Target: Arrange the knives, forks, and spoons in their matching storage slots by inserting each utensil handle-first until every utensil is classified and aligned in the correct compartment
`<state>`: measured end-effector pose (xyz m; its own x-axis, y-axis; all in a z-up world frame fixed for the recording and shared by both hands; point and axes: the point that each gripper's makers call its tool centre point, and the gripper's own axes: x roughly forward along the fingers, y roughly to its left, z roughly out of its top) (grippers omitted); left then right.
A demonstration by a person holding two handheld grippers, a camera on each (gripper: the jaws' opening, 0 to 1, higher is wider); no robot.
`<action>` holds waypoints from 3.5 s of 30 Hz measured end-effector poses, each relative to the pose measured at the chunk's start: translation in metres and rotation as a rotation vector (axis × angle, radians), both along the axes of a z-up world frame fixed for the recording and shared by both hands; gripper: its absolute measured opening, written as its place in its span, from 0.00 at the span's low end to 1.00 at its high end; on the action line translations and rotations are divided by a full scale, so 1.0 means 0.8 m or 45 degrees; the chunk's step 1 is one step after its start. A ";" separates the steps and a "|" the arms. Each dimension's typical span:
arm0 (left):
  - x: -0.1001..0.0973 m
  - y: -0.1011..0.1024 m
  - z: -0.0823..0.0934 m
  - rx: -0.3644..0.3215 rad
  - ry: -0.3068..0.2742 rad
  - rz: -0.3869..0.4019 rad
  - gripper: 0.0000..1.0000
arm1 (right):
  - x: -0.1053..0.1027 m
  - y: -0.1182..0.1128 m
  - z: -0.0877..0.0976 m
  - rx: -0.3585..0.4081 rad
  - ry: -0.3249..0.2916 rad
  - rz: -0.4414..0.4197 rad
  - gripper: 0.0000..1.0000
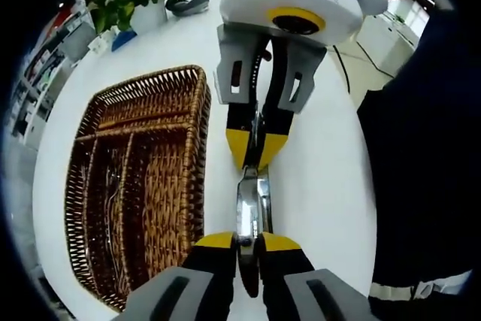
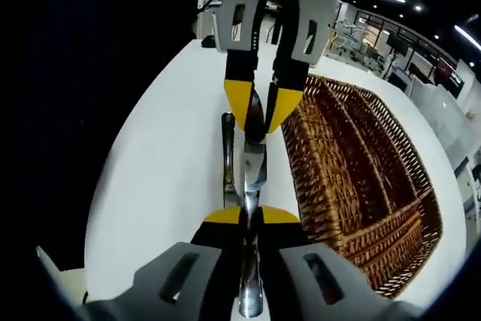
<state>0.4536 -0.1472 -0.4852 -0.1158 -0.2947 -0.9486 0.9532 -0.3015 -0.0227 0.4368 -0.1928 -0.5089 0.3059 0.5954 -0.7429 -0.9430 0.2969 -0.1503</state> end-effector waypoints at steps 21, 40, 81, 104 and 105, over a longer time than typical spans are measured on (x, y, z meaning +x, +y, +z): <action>0.021 0.007 0.059 -0.469 0.099 0.411 0.44 | 0.014 0.001 0.047 -0.102 -0.038 0.028 0.04; 0.007 0.077 0.120 -0.982 0.051 0.923 0.81 | 0.079 0.013 0.061 -0.166 -0.029 0.054 0.04; -0.035 0.134 0.116 -0.934 -0.035 1.007 1.00 | 0.132 0.047 -0.029 -0.425 0.286 0.170 0.06; -0.023 0.136 0.126 -0.963 -0.056 1.040 1.00 | 0.147 0.030 0.036 -0.228 0.090 -0.107 0.33; -0.020 0.137 0.126 -0.965 -0.060 1.047 1.00 | 0.145 0.027 0.038 -0.214 0.090 -0.132 0.37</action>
<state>0.4374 -0.0380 -0.3847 0.4115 -0.7688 -0.4895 0.8640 0.5001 -0.0592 0.5528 -0.1708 -0.4786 0.3024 0.4290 -0.8512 -0.9187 0.3693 -0.1403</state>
